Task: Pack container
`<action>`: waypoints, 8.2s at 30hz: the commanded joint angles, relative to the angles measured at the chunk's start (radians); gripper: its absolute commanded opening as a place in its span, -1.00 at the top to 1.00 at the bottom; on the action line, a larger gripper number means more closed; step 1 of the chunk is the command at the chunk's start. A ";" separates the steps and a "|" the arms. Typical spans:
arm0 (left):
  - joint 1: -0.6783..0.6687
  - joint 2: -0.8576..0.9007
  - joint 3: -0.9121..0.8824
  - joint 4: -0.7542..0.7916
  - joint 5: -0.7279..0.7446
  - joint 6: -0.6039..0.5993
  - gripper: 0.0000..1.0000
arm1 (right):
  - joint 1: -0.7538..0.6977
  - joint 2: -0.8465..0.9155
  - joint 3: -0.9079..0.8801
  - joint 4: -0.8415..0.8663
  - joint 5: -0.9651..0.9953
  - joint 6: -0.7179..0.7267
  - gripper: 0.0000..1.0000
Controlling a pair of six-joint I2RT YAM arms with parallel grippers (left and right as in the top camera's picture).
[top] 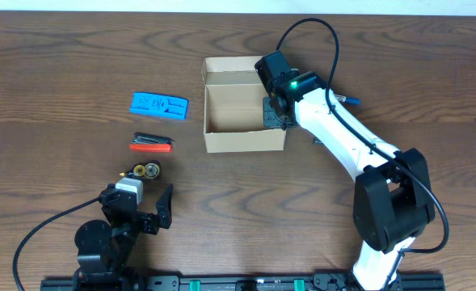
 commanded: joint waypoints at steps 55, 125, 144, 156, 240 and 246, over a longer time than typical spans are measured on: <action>0.004 -0.002 -0.012 0.076 0.198 -0.179 -0.91 | -0.003 -0.873 -0.282 -0.279 -0.224 -0.215 -0.99; -0.080 2.177 1.595 -0.436 -0.178 -1.027 -0.92 | -0.004 -0.877 -0.282 -0.283 -0.223 -0.215 -0.99; -0.085 2.270 1.595 -0.440 -0.180 -1.069 -0.08 | -0.004 -0.877 -0.282 -0.283 -0.223 -0.216 -0.98; -0.086 2.181 1.648 -0.559 -0.185 -0.957 0.80 | -0.004 -0.877 -0.282 -0.283 -0.223 -0.216 -0.98; -0.535 2.047 1.667 -0.710 -0.169 1.125 -0.73 | -0.004 -0.877 -0.282 -0.283 -0.223 -0.215 -0.98; -0.542 1.960 1.683 -0.708 -0.169 1.007 -0.83 | -0.004 -0.877 -0.282 -0.283 -0.223 -0.216 -0.98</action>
